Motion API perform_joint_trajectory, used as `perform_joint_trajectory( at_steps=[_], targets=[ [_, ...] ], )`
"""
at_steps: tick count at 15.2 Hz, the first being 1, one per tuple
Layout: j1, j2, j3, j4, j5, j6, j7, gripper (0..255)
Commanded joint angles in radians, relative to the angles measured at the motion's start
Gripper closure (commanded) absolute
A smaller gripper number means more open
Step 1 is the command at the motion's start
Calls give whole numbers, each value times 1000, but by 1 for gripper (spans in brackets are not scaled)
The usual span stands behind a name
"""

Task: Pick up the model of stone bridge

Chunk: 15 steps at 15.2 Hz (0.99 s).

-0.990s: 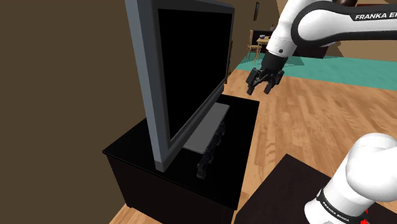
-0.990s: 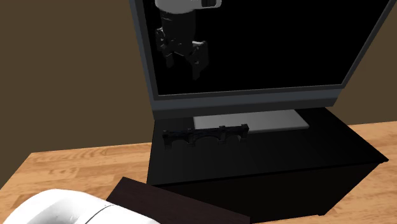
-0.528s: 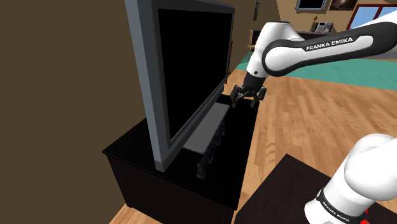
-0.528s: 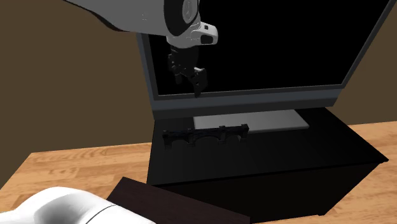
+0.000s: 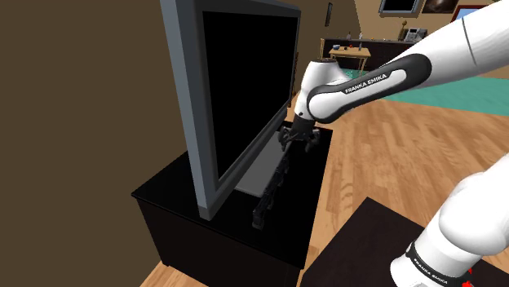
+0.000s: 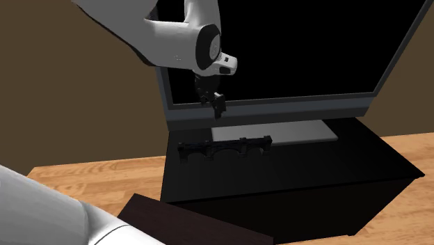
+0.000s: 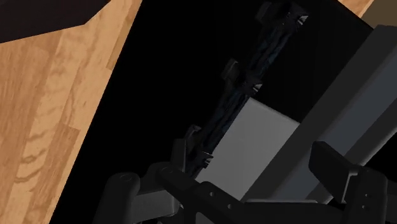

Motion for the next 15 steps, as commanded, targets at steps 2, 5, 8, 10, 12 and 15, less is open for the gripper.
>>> perform_joint_trajectory(
  at_steps=[2,5,8,10,12,15],
  targets=[
    [-19,117,18,25,-36,80,96,0],
    [-32,236,25,67,-84,141,195,0],
    [-33,356,16,120,-136,191,295,0],
    [-27,436,2,160,-168,218,358,0],
    [-17,514,-17,204,-193,241,416,0],
    [1,630,-49,278,-218,268,492,0]
  ],
)
